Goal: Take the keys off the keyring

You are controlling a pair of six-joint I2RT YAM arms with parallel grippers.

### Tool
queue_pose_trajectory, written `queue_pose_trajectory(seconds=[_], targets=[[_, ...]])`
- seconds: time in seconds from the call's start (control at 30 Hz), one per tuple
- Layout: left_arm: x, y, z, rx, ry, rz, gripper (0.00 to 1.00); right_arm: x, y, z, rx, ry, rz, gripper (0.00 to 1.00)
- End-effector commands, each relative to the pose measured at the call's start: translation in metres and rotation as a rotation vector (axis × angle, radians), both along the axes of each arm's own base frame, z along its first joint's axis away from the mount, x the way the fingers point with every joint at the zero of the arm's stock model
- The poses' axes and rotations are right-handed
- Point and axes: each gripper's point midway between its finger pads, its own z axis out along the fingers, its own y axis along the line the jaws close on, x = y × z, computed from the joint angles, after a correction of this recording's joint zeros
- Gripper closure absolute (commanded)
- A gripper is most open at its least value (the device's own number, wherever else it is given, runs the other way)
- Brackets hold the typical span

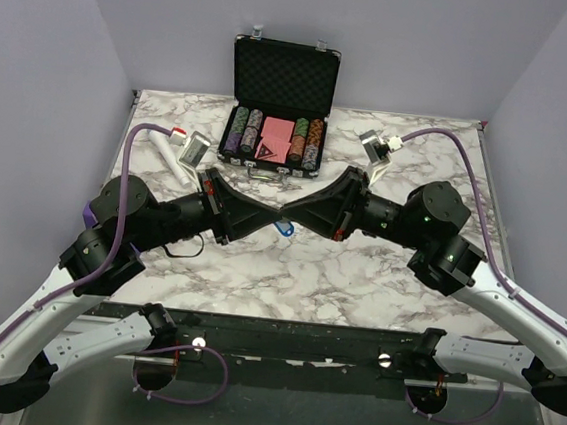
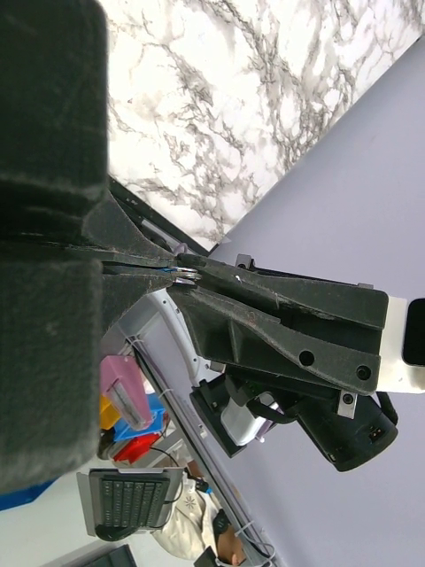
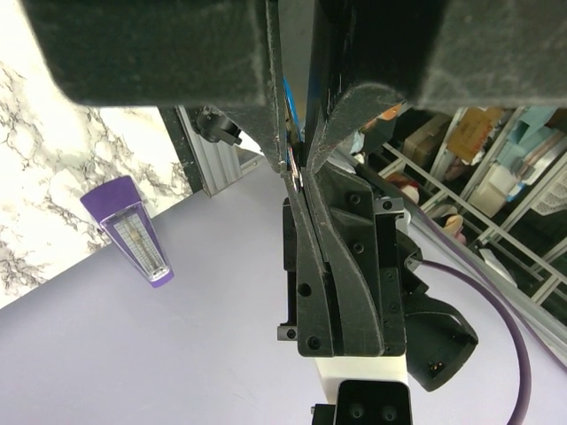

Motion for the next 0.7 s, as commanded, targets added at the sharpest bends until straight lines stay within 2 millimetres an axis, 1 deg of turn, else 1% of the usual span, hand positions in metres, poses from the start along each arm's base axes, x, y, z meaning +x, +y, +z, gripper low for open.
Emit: queue_pose_trajectory(seconds=[0.0,0.1,0.2,0.53,0.6,0.67], targets=[[0.0077,0.0024,0.0049,-0.02,-0.006,0.046,1.0,-0.0028,0.0036,-0.0065,-0.003,0.007,0.03,0.78],[0.008,0.0021,0.0037,-0.021,-0.004,0.046,1.0,-0.0027,0.0033,-0.0059,0.002,0.006,0.029,0.77],[0.0072,0.0017,0.0044,-0.018,-0.006,0.042,1.0,-0.0009,0.0051,-0.0074,-0.005,0.01,0.026,0.81],[0.0064,-0.0011,0.0015,0.0,-0.007,0.029,1.0,-0.0001,0.0071,-0.008,-0.004,0.017,0.027,0.82],[0.0068,-0.0031,-0.0004,0.011,-0.004,0.022,1.0,0.0009,0.0083,-0.0102,-0.009,0.025,0.028,0.85],[0.0061,-0.0044,-0.0016,0.02,-0.004,0.015,1.0,0.0007,0.0098,-0.0126,-0.014,0.028,0.033,0.91]])
